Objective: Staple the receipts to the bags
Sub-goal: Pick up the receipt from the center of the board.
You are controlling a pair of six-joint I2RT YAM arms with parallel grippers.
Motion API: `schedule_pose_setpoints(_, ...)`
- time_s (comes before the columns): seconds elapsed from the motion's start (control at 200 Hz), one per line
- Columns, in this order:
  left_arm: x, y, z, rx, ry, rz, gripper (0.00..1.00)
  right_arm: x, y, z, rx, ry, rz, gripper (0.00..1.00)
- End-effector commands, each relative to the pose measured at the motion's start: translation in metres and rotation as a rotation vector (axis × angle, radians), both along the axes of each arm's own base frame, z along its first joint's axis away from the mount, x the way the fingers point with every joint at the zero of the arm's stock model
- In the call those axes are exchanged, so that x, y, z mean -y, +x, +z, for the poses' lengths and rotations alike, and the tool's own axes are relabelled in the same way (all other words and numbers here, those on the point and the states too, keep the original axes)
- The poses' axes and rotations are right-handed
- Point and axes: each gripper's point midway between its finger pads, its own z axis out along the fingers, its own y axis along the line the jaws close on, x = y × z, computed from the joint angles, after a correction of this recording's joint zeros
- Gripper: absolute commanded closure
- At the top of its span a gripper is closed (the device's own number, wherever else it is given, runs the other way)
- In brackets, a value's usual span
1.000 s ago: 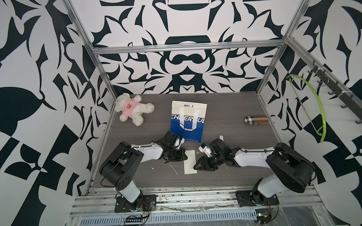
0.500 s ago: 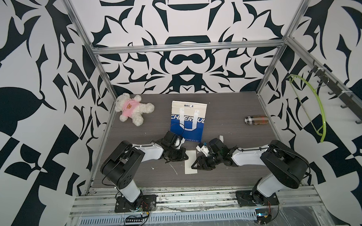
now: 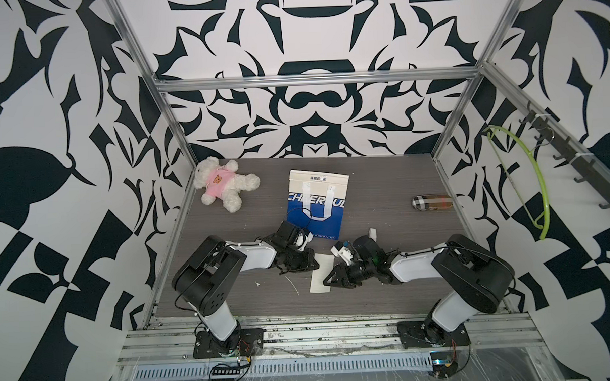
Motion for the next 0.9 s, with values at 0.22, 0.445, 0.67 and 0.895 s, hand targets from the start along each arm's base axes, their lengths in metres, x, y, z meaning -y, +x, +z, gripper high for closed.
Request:
schedule_pose_setpoints(0.22,-0.020,-0.019,-0.029,-0.080,0.102,0.017,1.00,0.041,-0.015,-0.054,-0.131,-0.259,-0.090,0.71)
schedule_pose_setpoints(0.445,-0.020,-0.019,-0.027,-0.080,0.098,0.016,1.00,0.049,-0.014,-0.057,-0.135,-0.277,-0.121,0.80)
schedule_pose_setpoints(0.67,-0.019,-0.010,-0.017,-0.055,0.107,0.050,1.00,0.040,-0.006,-0.040,-0.045,-0.211,-0.086,1.00)
schedule_pose_setpoints(0.895,-0.015,0.012,0.041,0.062,0.093,0.073,0.67,0.036,0.007,0.006,0.185,-0.133,-0.030,1.00)
